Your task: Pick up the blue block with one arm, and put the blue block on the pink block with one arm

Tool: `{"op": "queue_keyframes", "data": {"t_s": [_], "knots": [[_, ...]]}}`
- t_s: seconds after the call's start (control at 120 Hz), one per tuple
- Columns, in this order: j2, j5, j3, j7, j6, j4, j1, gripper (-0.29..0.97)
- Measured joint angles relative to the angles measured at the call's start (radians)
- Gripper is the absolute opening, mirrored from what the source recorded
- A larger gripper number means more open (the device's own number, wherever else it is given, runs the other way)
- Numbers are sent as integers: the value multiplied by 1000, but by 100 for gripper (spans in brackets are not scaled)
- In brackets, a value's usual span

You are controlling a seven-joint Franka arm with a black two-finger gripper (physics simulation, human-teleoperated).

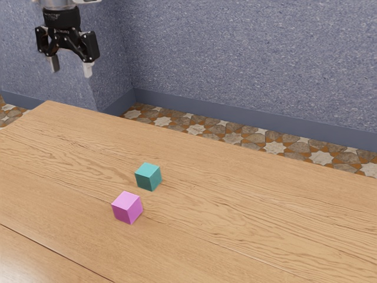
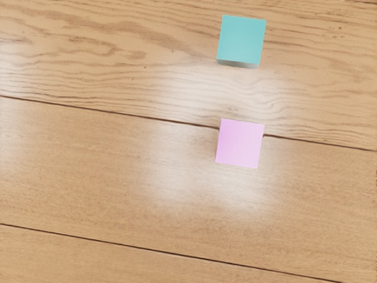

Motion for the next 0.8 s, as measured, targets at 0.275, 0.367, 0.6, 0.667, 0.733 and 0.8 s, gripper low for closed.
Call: {"op": "queue_keyframes", "data": {"t_s": [0.275, 0.367, 0.6, 0.667, 0.733, 0.8], "knots": [[-17, -1, -5, -22, 52, 88, -6, 68], [-19, 0, -38, -28, 62, 170, 20, 68], [191, 1, -58, -41, 183, 184, -55, 68], [236, 2, -56, -44, 217, 183, -51, 68], [264, 3, -54, -47, 247, 183, -46, 68], [290, 2, -52, -49, 280, 182, -43, 68]]}}
